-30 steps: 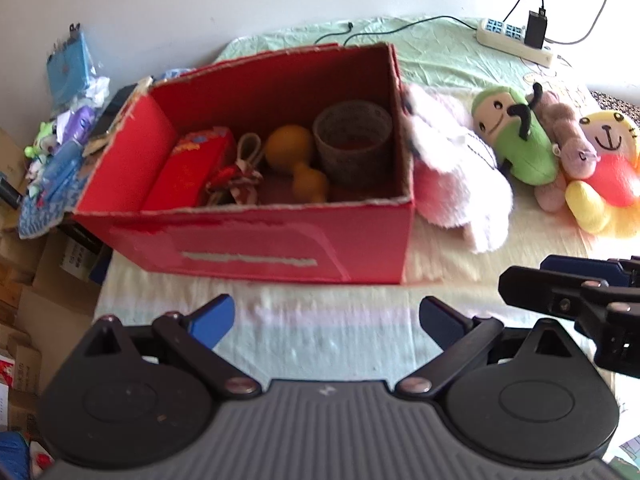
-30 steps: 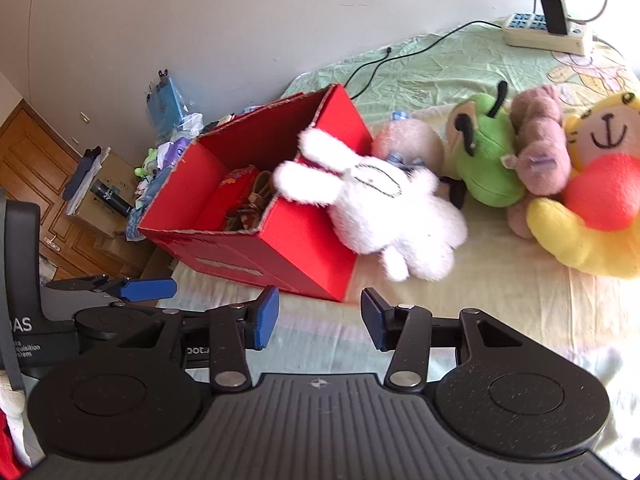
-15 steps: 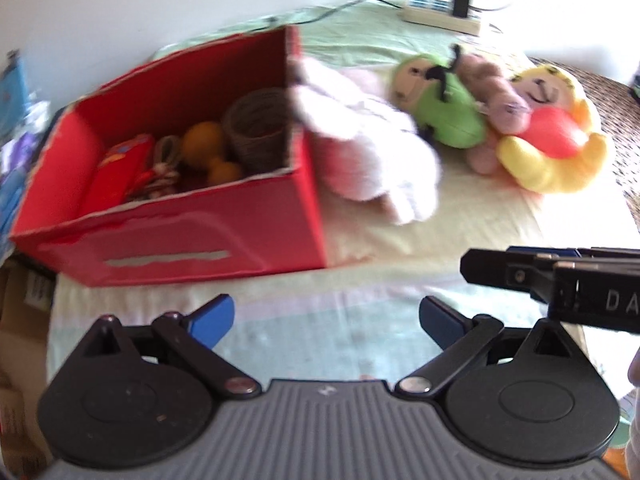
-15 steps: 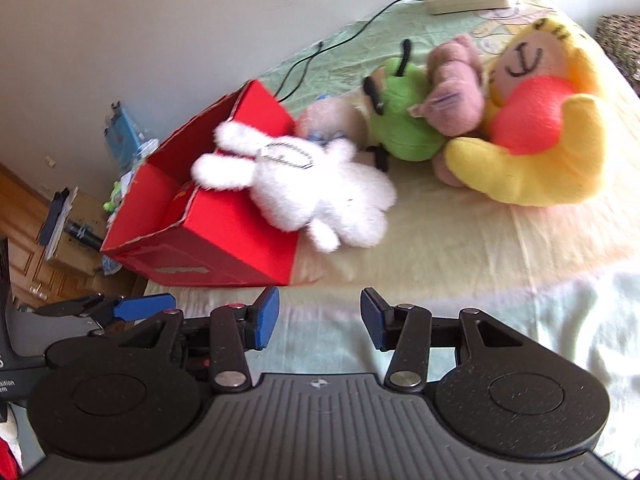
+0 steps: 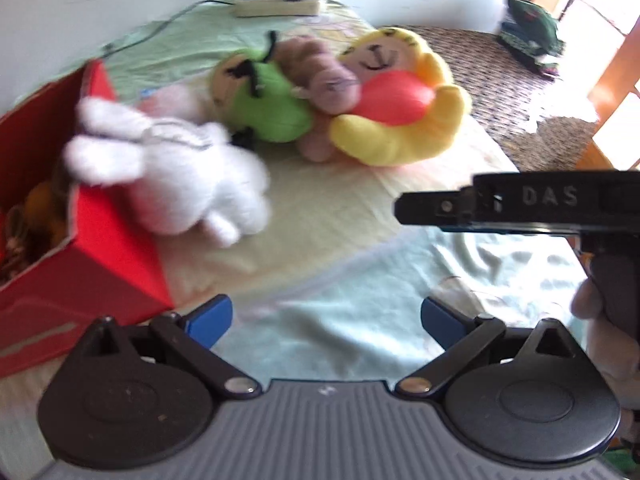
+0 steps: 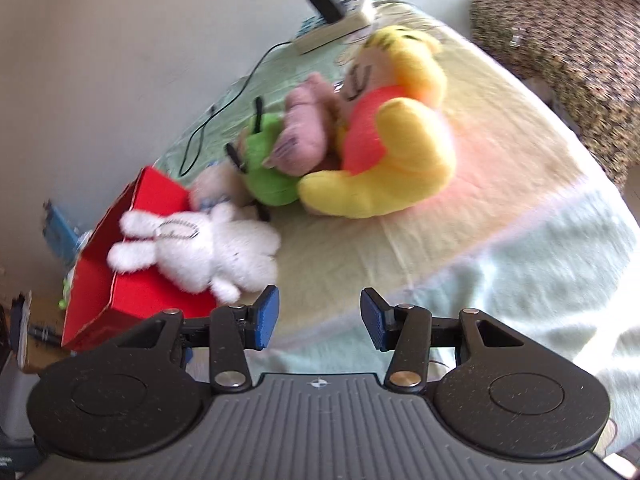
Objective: Organize objects
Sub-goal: 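Move the right gripper down to the yellow-and-pink tiger plush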
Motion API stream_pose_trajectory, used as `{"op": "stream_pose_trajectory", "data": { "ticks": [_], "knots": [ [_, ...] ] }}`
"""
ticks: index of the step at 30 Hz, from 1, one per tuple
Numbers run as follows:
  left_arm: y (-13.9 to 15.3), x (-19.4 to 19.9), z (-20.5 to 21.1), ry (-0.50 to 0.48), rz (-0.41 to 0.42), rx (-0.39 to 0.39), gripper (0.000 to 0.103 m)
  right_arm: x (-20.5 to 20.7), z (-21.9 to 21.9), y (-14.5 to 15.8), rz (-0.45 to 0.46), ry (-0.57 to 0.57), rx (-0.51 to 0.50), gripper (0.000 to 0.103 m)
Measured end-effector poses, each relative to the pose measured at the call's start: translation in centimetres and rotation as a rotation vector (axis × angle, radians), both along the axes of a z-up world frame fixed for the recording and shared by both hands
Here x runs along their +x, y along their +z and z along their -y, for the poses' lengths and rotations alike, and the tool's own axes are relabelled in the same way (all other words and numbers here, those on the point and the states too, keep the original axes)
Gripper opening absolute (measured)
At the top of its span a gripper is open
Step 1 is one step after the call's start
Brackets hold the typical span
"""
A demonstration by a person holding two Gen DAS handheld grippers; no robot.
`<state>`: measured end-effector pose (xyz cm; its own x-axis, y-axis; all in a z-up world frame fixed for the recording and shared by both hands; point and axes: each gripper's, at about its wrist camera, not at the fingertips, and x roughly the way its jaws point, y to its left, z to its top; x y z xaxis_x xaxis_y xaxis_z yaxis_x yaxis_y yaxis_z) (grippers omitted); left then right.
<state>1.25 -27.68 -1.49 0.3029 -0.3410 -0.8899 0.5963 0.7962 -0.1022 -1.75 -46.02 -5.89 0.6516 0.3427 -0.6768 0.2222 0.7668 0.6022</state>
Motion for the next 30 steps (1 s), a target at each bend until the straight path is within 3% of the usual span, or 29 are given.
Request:
{"op": "stream_pose_trajectory", "data": {
  "ticks": [6, 12, 17, 25, 30],
  "knots": [
    [0.5, 1.1, 1.4, -0.110, 0.002, -0.099, 0.099, -1.2, 2.1, 0.2, -0.002, -0.159, 0.014, 0.050],
    [1.0, 3.5, 3.2, -0.141, -0.012, -0.182, 0.099, -1.6, 4.5, 0.4, 0.028, -0.281, 0.041, 0.050],
    [1.3, 5.4, 5.4, -0.134, -0.026, -0.215, 0.101, -0.4, 6.8, 0.4, 0.055, -0.303, 0.051, 0.050],
    [0.8, 7.5, 9.9, -0.086, -0.046, -0.232, 0.101, 3.9, 12.1, -1.1, 0.088, -0.274, 0.215, 0.052],
    [0.9, 9.1, 12.2, -0.044, -0.047, -0.259, 0.101, 6.7, 14.5, -3.2, 0.071, -0.231, 0.289, 0.063]
  ]
}}
